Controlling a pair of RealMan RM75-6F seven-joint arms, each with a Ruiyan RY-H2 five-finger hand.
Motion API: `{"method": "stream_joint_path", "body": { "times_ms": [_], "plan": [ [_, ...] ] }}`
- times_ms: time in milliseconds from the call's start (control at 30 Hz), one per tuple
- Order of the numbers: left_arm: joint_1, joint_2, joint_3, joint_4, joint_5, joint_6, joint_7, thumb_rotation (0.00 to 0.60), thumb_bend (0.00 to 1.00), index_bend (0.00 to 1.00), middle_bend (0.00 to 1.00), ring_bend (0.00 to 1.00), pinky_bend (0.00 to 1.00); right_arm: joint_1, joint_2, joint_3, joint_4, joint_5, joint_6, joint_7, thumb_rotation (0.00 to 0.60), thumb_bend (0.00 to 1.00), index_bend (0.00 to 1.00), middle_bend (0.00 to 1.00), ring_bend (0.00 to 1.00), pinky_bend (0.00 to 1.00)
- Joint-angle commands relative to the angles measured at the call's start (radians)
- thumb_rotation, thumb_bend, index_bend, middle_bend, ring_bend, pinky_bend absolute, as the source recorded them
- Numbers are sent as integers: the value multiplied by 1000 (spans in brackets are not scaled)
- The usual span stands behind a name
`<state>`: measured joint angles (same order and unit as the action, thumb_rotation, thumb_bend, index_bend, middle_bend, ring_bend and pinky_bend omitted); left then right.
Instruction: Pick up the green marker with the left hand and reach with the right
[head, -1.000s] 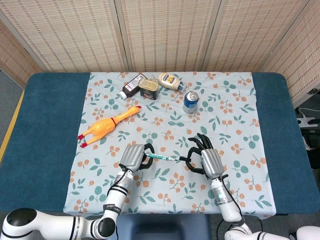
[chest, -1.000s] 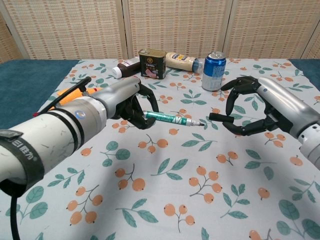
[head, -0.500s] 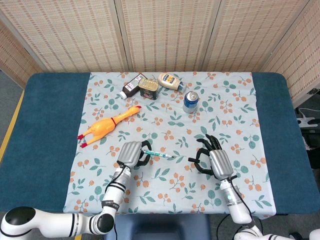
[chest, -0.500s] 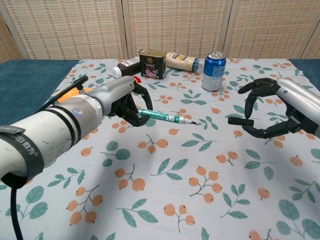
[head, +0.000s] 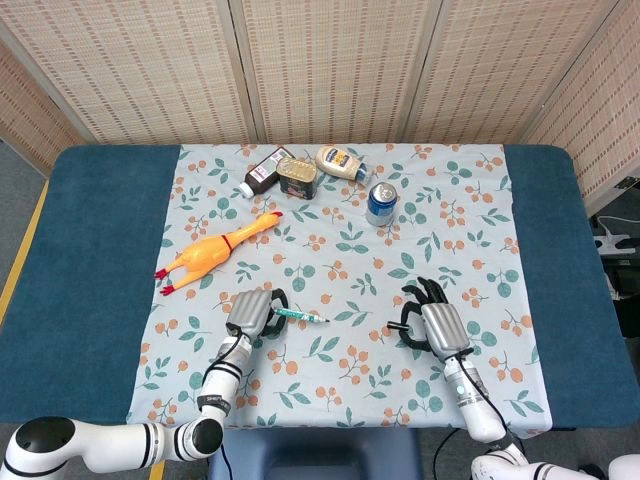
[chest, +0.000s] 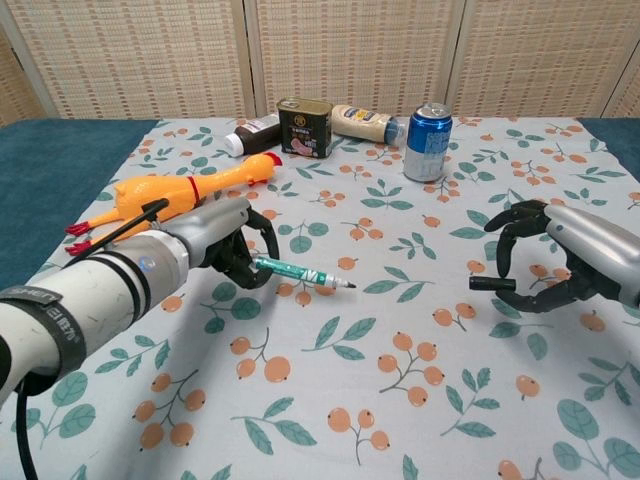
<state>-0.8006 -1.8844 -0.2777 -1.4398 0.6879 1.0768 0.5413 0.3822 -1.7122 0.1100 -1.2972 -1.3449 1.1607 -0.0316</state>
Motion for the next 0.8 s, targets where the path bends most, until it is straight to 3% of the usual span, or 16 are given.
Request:
{"method": "stream_joint_path", "body": {
  "times_ms": [33,333,500,667,800],
  "plan": [
    [0,-2,5,13,-13,-26,-11,600,425,549,1000,1000,1000,8,-7,-4,7,16,-22,-29,600,502,606,178,0,0],
    [-3,23,6,-1,-24,-73,-30,600,409,442,1000,1000,1000,6,15,-16,-20,15,-25,-78,600,502,392,116,0,0],
    [4,48,11,-50,-15,-73,-43,600,403,381,1000,1000,1000,-11,61,-30,-91,-5,7,-101,600,497,214,76,0,0],
    [25,132,24,-177,40,-52,-55,600,391,193,1000,1000,1000,-58,158,-60,-193,-58,89,-99,600,471,139,49,0,0],
    [82,247,64,-326,156,-20,-111,600,384,60,984,998,999,-113,272,-107,-290,-114,167,-107,600,415,92,17,0,0]
  ]
}}
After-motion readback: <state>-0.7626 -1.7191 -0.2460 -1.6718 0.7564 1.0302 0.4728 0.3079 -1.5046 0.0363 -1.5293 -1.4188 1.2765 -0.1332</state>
